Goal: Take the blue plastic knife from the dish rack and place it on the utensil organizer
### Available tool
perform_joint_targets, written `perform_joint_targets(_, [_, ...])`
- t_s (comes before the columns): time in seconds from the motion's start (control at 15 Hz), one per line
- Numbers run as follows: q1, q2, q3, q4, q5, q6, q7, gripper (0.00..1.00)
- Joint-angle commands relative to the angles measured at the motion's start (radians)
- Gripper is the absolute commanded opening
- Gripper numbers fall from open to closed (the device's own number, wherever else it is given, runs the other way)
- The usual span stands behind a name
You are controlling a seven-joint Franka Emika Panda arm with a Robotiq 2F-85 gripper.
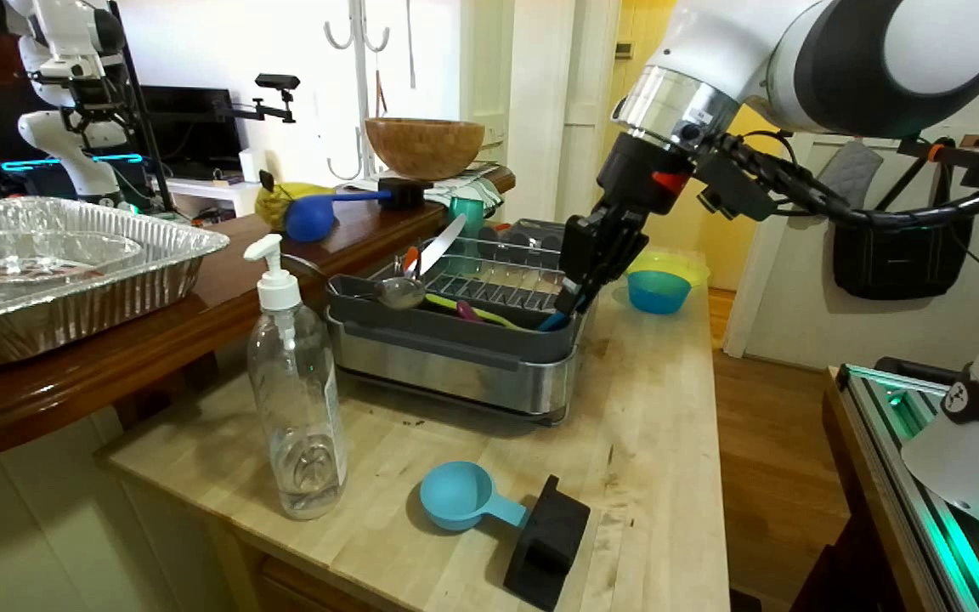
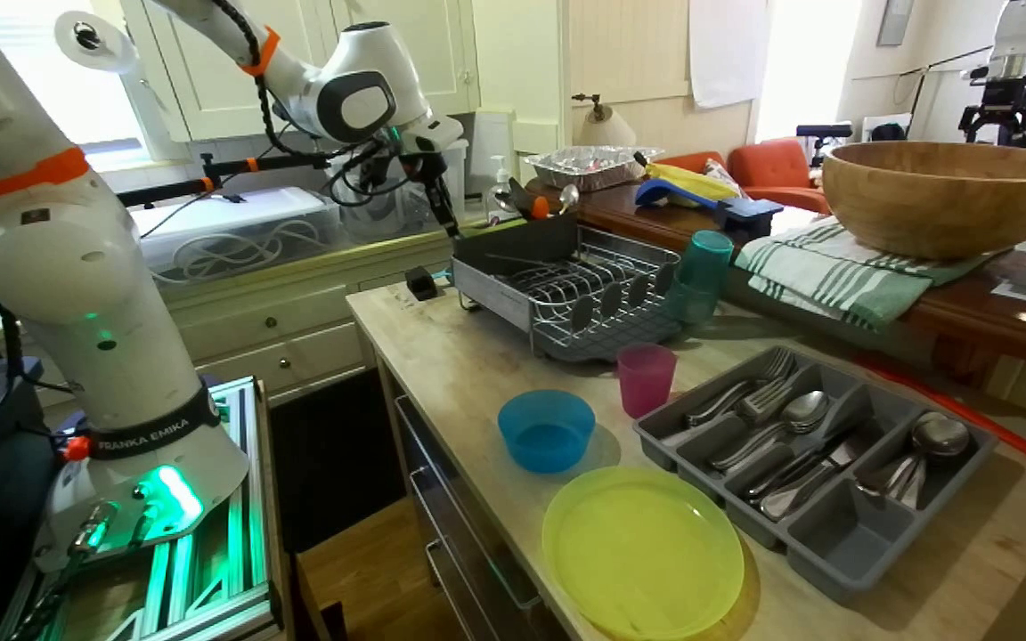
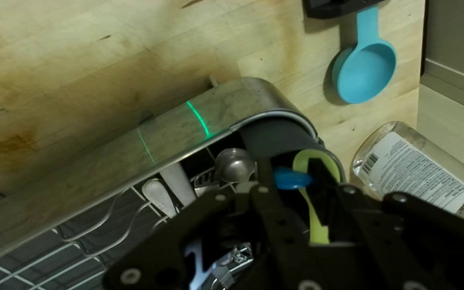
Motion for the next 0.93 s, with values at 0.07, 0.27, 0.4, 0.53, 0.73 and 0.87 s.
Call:
perform_joint_targets(0.07, [0.038, -0.010, -0.039, 0.019, 0.065, -0.027, -0.135, 0.07])
perform_joint_targets(0.27, [0.067, -0.026, -0.072, 0.022, 0.109, -0.040, -0.272, 0.07])
perform_joint_targets(0.4, [0.082, -0.043, -0.093, 0.022, 0.134, -0.052, -0.354, 0.07])
perform_joint_targets(0.53, [0.086, -0.059, -0.108, 0.023, 0.140, -0.068, -0.404, 0.07])
perform_joint_targets(0.73, [0.082, -0.078, -0.121, 0.029, 0.124, -0.109, -0.447, 0.07])
perform_joint_targets(0.87, [0.080, -0.086, -0.126, 0.033, 0.123, -0.133, -0.469, 0.07])
